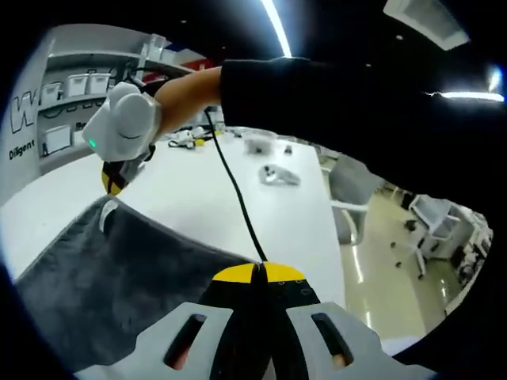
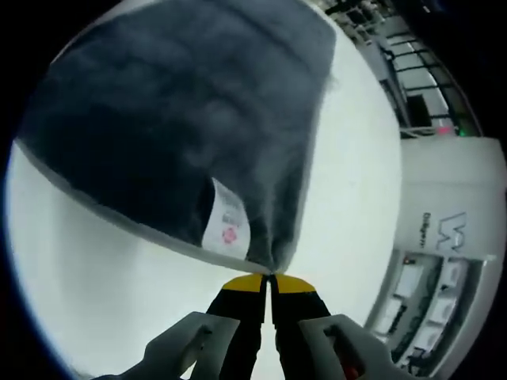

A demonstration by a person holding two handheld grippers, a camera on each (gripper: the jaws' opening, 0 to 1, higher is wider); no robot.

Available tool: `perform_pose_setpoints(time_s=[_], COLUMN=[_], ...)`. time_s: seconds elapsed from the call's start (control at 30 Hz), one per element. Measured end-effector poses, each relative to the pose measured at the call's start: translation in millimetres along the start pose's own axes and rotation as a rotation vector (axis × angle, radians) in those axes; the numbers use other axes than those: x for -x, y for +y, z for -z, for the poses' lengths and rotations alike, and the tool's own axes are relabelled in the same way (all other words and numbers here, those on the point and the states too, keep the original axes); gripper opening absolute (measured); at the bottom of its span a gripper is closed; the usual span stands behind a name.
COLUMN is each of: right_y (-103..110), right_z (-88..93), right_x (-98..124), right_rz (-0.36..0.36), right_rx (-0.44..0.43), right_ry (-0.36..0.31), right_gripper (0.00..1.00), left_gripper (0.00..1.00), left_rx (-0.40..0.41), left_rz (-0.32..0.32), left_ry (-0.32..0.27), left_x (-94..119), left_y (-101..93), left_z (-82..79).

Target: Open the folded towel by lifting each exposed corner and separating the folded layers until the towel lies flat within the target outline without major curled edges

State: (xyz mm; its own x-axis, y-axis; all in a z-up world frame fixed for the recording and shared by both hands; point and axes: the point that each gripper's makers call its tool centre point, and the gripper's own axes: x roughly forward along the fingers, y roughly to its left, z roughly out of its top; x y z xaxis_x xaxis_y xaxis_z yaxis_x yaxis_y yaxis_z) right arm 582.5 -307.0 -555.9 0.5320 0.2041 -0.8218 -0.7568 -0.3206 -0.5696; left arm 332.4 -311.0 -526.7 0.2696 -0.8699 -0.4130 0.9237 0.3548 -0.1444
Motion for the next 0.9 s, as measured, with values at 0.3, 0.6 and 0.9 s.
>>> perform_pose_setpoints(time_s=[0.3,0.6,0.9], right_y=[0,7,12], right_z=[4.8,8.9,12.1], right_x=[-16,-27,-37], right_rz=[0.018,-0.004,-0.003], right_rx=[0.009,0.002,-0.019], right_ry=[0.000,0.004,-0.003], right_gripper=[0.00,0.00,0.00], left_gripper=[0.00,0.01,0.01], left_rx=[0.038,0.062,0.077], left_rz=[0.001,0.013,0.014], left_ry=[0.015,0.039,0.065], left_x=[-11,-22,-34], left_y=[8.9,9.3,12.8], left_z=[5.6,15.8,27.7])
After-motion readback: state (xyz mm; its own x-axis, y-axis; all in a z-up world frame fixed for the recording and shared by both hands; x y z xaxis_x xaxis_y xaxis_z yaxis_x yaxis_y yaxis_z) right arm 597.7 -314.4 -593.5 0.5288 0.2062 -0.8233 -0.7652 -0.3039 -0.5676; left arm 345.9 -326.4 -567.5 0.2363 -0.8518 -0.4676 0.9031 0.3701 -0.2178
